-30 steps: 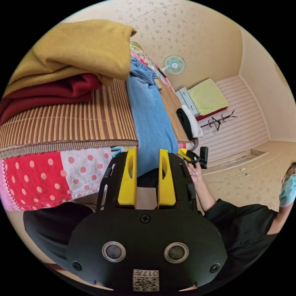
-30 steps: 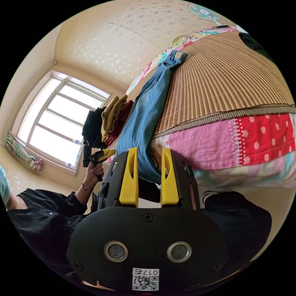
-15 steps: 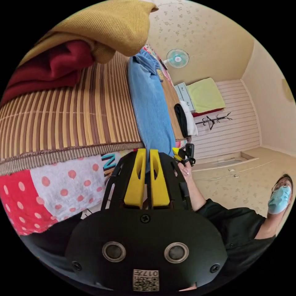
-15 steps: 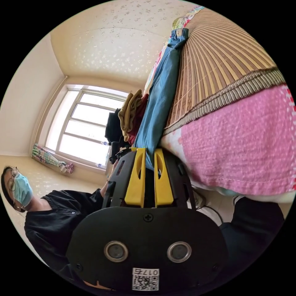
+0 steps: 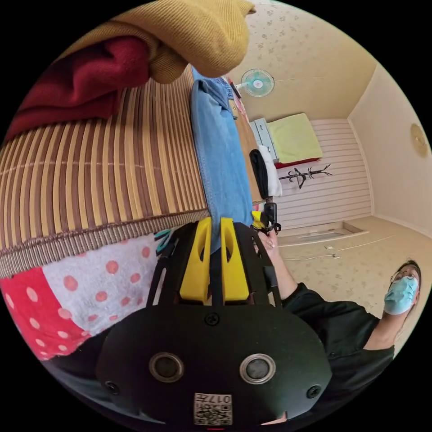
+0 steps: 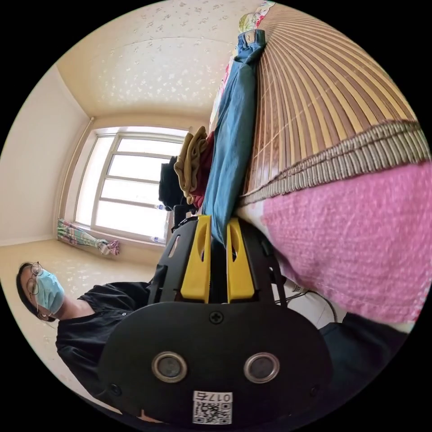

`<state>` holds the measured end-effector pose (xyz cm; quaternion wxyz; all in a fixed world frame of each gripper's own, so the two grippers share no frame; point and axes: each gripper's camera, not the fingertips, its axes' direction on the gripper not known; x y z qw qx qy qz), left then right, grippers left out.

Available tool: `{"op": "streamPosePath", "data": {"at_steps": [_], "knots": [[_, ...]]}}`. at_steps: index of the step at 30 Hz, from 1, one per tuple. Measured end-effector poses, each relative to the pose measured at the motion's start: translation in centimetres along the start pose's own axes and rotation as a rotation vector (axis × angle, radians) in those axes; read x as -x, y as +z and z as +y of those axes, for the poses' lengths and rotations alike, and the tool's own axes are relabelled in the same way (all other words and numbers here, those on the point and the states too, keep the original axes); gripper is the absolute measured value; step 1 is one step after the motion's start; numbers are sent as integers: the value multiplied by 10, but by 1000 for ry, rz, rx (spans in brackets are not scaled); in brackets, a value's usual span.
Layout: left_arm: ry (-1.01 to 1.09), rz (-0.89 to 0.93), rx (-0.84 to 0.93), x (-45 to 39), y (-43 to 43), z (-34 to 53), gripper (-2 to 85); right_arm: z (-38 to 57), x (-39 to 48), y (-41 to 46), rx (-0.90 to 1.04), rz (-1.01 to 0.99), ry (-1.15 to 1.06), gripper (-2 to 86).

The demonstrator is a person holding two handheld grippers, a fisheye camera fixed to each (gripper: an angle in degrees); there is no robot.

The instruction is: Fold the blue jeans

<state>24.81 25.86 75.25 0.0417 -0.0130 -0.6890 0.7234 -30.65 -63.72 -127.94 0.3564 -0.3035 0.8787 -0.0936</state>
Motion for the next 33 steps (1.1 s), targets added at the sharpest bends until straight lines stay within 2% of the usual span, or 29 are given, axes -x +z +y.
{"op": "streamPosePath", "data": {"at_steps": [4,8,12,19,24,30,33], "knots": [[80,87,-24,-9,-22,16,-3,16,19,-11,-16,-42,-82,26],[303,255,-74,-56,-59,41,-7,29,67,-35,-25,-145,-216,20],[527,438,-188,-130,-104,52,-7,29,179,-68,-26,-183,-460,18],[882,468,-291,-292,-186,63,-7,48,418,-115,-47,41,-859,15],[1080,448,-415,-406,-240,77,-7,55,526,-132,-81,71,-1027,13],[1076,472,-510,-469,-264,68,-8,35,593,-142,-139,-42,-1043,12],[961,377,-540,-471,-259,40,-7,9,604,-137,-164,80,-995,11]]}}
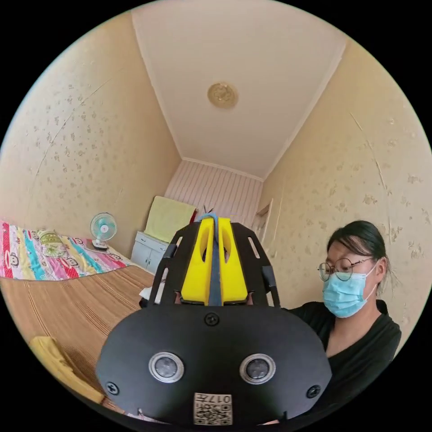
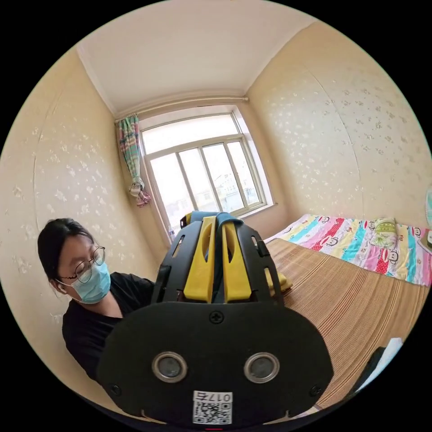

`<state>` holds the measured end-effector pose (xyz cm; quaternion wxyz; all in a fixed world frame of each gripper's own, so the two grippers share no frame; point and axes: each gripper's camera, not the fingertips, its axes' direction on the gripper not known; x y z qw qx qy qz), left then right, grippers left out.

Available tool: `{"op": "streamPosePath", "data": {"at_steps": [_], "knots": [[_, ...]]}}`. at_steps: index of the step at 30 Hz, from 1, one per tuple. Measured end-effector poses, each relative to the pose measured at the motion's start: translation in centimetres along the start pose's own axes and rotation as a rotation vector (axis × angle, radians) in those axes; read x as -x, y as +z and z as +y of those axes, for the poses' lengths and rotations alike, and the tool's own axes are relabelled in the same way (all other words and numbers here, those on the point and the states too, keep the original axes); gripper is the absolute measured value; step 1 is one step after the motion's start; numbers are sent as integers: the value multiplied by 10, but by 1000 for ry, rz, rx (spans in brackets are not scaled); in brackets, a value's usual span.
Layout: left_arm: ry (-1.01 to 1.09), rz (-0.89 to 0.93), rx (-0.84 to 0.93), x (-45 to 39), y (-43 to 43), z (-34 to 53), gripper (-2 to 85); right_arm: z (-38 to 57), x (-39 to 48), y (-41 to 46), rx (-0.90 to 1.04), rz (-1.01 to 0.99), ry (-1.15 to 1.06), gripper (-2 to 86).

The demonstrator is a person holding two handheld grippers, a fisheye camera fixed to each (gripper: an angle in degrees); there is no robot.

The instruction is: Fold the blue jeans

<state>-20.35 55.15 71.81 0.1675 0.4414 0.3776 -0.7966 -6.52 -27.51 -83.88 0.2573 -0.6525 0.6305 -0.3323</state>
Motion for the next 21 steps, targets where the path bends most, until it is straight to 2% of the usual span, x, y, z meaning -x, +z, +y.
{"op": "streamPosePath", "data": {"at_steps": [4,6,9,13,17,21], "knots": [[-72,-215,111,55,28,-14,-7,-25,-63,42,144,292,161,11],[-149,-345,189,103,47,-18,-8,-30,-101,59,163,349,247,11],[-228,-445,254,155,62,-12,-8,-27,-152,81,139,398,352,11],[-215,-530,329,179,73,15,-7,3,-182,107,122,412,377,13],[-233,-553,446,192,80,95,-6,62,-194,124,213,427,360,15],[-289,-587,616,202,95,207,-6,173,-212,142,390,455,358,16]]}}
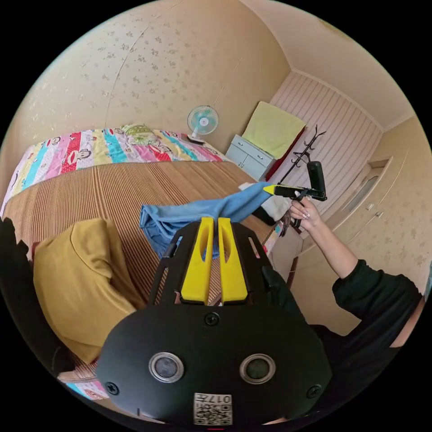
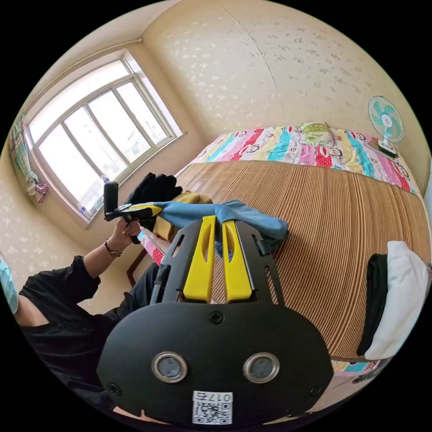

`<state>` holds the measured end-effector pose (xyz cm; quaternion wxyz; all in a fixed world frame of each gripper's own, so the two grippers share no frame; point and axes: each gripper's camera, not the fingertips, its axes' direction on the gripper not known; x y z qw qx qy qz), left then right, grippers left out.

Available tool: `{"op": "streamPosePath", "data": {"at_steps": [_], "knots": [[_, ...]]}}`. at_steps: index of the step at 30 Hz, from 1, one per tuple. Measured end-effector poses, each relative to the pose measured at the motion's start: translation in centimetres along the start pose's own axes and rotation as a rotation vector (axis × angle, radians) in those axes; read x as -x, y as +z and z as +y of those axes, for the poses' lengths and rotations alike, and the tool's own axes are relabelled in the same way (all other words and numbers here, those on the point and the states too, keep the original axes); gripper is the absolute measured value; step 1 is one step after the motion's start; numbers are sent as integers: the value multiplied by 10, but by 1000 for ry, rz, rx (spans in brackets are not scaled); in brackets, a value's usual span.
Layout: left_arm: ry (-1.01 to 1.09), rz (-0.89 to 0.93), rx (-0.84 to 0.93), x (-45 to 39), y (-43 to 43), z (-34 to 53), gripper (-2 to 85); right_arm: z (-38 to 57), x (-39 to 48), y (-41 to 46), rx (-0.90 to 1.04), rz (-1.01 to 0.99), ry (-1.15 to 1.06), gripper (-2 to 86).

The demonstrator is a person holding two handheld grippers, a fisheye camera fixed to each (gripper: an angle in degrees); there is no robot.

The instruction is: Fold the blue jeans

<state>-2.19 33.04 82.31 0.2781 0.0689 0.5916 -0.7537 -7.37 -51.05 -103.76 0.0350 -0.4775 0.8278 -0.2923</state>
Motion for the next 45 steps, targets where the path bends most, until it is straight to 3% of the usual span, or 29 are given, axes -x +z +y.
{"op": "streamPosePath", "data": {"at_steps": [3,7,10,13,20,23,28,31,33,39,43,45], "knots": [[-24,12,106,3,49,57,-7,72,-23,44,112,-49,74,16],[-106,176,66,5,54,110,-8,151,-14,47,87,-203,61,17],[-139,381,-152,-9,0,121,-8,162,11,-4,-84,-398,-3,18],[-22,509,-393,-49,-78,99,-9,135,55,-78,-271,-521,-173,19],[410,588,-726,-177,-224,31,-9,74,179,-220,-603,-468,-509,19],[453,521,-772,-211,-252,16,-8,55,210,-247,-636,-404,-568,18],[270,434,-722,-196,-235,-12,-9,12,201,-218,-553,-191,-464,15],[90,239,-594,-160,-189,-51,-9,-35,164,-168,-430,-36,-268,15],[22,125,-515,-133,-153,-82,-9,-63,137,-140,-377,-26,-164,14],[-67,34,-318,-80,-78,-121,-8,-118,51,-66,-285,-54,187,13],[-54,-13,-217,-67,-33,-100,-8,-108,37,-17,-177,47,121,15],[-20,26,-216,-66,-16,-62,-8,-80,35,-5,-190,5,57,16]]}}
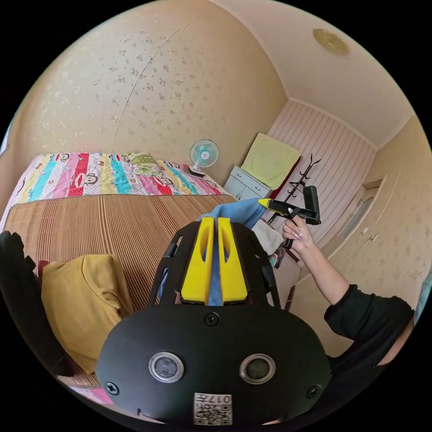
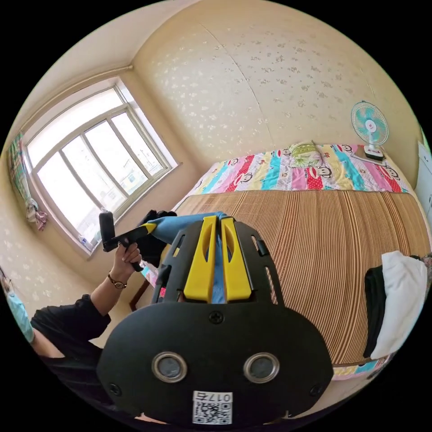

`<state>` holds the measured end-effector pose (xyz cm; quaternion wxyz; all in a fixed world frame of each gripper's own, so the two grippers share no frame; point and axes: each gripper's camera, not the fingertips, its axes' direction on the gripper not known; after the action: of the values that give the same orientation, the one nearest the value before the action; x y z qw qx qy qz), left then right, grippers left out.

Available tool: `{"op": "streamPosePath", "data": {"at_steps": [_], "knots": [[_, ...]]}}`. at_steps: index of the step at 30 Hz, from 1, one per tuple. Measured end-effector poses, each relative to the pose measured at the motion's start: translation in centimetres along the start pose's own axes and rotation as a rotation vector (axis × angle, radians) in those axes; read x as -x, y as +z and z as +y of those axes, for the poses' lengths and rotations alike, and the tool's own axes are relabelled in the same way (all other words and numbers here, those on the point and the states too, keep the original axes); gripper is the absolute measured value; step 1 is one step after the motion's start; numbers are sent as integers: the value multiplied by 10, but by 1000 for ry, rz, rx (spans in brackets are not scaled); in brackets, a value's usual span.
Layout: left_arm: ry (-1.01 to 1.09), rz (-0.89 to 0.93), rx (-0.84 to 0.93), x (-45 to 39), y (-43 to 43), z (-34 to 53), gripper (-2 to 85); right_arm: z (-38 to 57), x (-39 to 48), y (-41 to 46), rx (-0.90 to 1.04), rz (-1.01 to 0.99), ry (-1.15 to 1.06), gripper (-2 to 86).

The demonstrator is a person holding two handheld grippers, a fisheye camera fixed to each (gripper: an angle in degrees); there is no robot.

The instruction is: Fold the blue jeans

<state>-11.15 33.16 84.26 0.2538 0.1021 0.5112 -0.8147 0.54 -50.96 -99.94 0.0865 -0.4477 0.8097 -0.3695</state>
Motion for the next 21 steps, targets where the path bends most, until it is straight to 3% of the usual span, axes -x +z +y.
{"op": "streamPosePath", "data": {"at_steps": [6,11,14,16,21], "knots": [[-39,174,77,0,13,146,-7,151,-20,10,58,-218,-153,21],[-160,175,285,11,63,241,6,264,-42,59,320,-157,-109,33],[-329,135,383,30,89,291,53,310,-64,98,488,-119,40,59],[-454,157,330,45,89,317,82,327,-76,113,538,-125,149,104],[-627,271,206,88,94,337,161,341,-117,112,409,-267,520,154]]}}
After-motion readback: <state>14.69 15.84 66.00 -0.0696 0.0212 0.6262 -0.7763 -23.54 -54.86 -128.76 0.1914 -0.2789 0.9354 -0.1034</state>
